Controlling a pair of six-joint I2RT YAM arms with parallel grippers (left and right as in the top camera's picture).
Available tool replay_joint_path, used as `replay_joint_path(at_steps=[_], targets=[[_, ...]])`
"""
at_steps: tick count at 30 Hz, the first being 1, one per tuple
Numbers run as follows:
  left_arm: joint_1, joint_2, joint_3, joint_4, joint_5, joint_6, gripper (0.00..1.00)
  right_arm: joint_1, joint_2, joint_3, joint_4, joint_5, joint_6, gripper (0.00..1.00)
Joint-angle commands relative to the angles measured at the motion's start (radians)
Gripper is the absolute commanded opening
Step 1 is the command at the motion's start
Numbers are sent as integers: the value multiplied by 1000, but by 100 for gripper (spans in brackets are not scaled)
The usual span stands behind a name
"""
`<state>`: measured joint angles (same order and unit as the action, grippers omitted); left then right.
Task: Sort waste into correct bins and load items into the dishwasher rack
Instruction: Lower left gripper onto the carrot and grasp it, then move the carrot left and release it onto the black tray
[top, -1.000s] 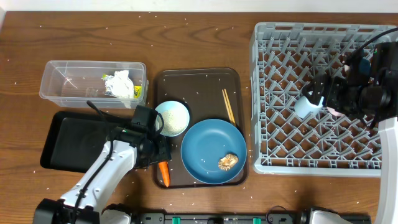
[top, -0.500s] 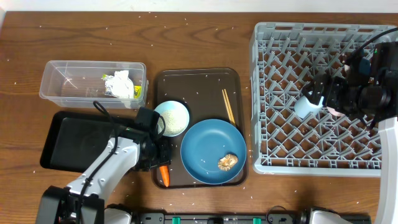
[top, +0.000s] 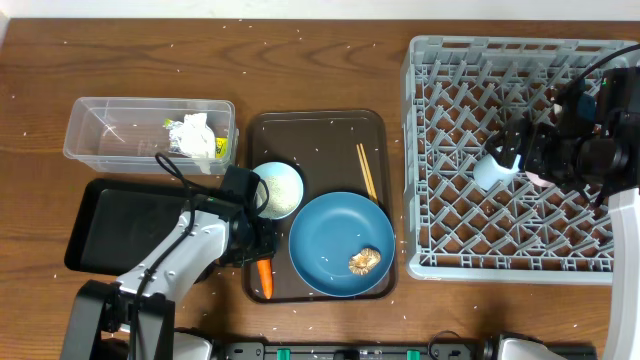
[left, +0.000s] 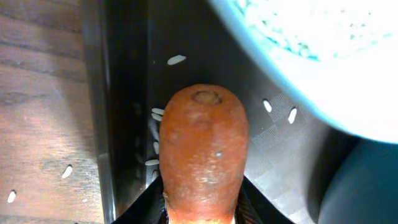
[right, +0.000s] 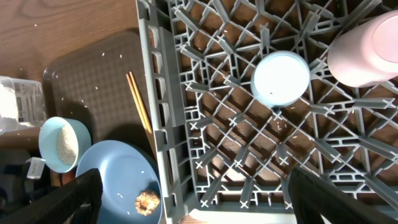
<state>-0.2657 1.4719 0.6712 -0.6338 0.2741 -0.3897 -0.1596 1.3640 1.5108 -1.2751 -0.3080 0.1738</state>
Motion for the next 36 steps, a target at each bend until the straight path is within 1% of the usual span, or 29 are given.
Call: replay_joint_path(at_steps=[1, 7, 10, 14, 17, 19, 20, 21, 23, 28, 30, 32, 36], targets=[[-6, -4, 19, -31, -32, 11, 29, 11, -2, 11, 1, -10, -19, 89], [-6, -84, 71, -97, -33, 12, 27, 11, -2, 11, 0, -10, -23, 89], [3, -133, 124, -190, -62, 12, 27, 11, -2, 11, -1, -10, -23, 89], [53, -199, 221, -340, -168, 10, 22, 11, -3, 11, 0, -10, -23, 89], [135, -237, 273, -404, -276, -54, 19, 11, -3, 11, 0, -10, -23, 89], [198, -249, 277, -403, -319, -105, 19, 11, -2, 11, -1, -10, -23, 89], [243, -249, 275, -396, -338, -138, 15, 11, -2, 11, -1, -11, -23, 89], [280, -246, 274, -384, -345, -159, 15, 11, -3, 11, -1, -11, -23, 89], [369, -229, 269, -345, -346, -208, 15, 11, -2, 11, -1, -11, -22, 89], [519, -155, 259, -259, -345, -363, 15, 11, -2, 11, -1, -11, -22, 89], [555, -117, 259, -236, -338, -448, 15, 11, -2, 11, -1, -11, -22, 89], [578, -77, 259, -208, -316, -509, 15, 11, -3, 11, -1, -11, -22, 89], [581, 10, 259, -156, -274, -558, 15, 11, -3, 11, -1, -11, -23, 89]])
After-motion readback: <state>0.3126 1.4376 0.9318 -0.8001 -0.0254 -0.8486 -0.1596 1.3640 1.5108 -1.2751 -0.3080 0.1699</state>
